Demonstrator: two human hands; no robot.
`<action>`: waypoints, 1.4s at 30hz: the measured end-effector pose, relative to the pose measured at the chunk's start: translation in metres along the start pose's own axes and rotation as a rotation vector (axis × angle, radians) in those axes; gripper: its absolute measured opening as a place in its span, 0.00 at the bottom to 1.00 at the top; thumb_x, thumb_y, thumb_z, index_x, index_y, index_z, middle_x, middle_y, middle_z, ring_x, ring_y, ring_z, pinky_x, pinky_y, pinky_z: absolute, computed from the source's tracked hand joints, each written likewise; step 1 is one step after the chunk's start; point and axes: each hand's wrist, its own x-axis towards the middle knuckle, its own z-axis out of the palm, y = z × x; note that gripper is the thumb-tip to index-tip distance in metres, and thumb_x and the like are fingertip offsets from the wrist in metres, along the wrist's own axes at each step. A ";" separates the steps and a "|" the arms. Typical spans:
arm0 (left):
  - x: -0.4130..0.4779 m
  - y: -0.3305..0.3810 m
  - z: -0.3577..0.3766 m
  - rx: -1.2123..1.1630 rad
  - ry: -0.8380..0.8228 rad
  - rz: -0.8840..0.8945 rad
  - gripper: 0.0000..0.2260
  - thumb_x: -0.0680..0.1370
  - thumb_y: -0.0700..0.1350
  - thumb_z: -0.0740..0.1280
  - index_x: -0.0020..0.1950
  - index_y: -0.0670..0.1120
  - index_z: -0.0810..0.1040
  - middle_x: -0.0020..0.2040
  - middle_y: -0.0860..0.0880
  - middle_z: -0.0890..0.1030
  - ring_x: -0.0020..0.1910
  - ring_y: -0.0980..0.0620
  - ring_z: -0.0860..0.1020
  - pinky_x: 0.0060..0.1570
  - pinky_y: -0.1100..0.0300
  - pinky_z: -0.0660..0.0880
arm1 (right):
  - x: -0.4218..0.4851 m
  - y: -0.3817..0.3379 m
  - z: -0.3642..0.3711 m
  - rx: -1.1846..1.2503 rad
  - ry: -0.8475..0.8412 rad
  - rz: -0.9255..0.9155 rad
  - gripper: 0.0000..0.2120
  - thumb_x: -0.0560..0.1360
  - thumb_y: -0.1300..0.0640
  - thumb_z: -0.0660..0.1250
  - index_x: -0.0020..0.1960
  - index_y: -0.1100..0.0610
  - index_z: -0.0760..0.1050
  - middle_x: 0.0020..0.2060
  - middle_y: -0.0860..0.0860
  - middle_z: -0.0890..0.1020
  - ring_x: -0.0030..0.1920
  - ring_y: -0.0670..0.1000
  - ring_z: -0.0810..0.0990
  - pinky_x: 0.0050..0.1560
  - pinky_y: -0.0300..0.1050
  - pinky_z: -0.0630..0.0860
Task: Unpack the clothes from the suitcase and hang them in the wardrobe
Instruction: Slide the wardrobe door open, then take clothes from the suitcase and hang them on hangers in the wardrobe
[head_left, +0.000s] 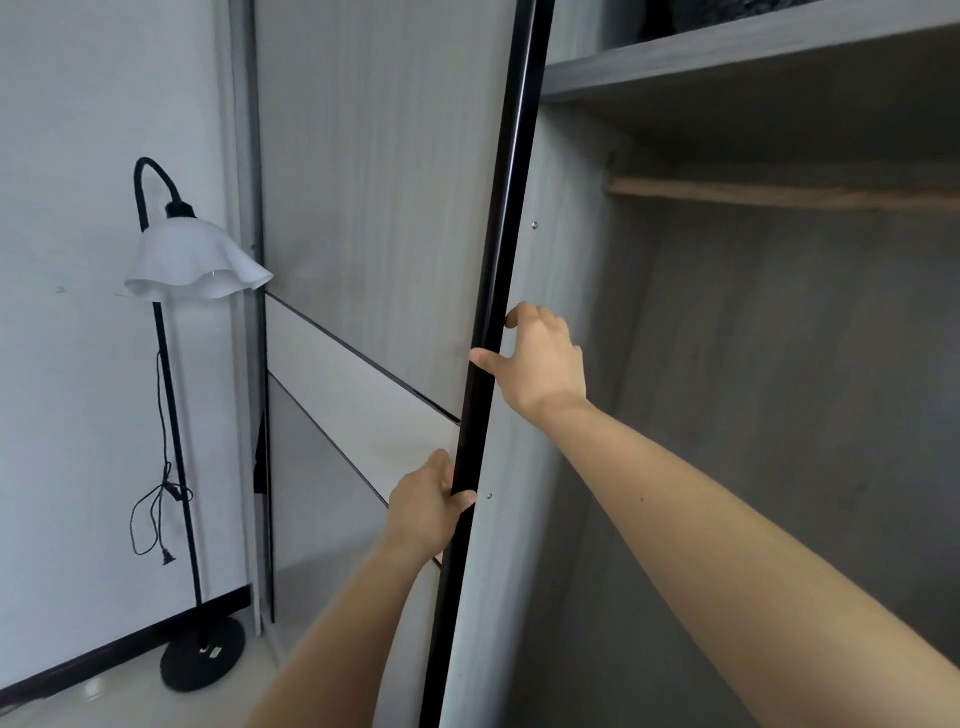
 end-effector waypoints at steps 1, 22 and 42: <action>0.005 -0.003 -0.002 -0.003 -0.003 0.001 0.16 0.75 0.45 0.70 0.39 0.48 0.63 0.37 0.50 0.74 0.38 0.48 0.71 0.35 0.57 0.65 | 0.005 -0.002 0.003 -0.009 0.002 -0.009 0.23 0.76 0.44 0.69 0.63 0.56 0.69 0.61 0.51 0.73 0.65 0.54 0.68 0.59 0.50 0.66; 0.000 -0.044 0.011 -0.194 0.109 -0.051 0.19 0.80 0.40 0.62 0.70 0.52 0.68 0.63 0.51 0.77 0.59 0.49 0.78 0.58 0.57 0.73 | 0.001 0.014 0.091 0.135 -0.170 -0.016 0.17 0.77 0.45 0.68 0.56 0.57 0.71 0.56 0.52 0.71 0.56 0.56 0.74 0.59 0.56 0.74; -0.487 -0.335 0.150 0.320 -0.199 -0.810 0.20 0.77 0.39 0.60 0.70 0.45 0.69 0.73 0.49 0.65 0.72 0.48 0.63 0.64 0.55 0.68 | -0.525 0.143 0.358 0.053 -1.168 -0.178 0.11 0.79 0.53 0.62 0.59 0.56 0.70 0.58 0.52 0.71 0.59 0.54 0.71 0.55 0.48 0.71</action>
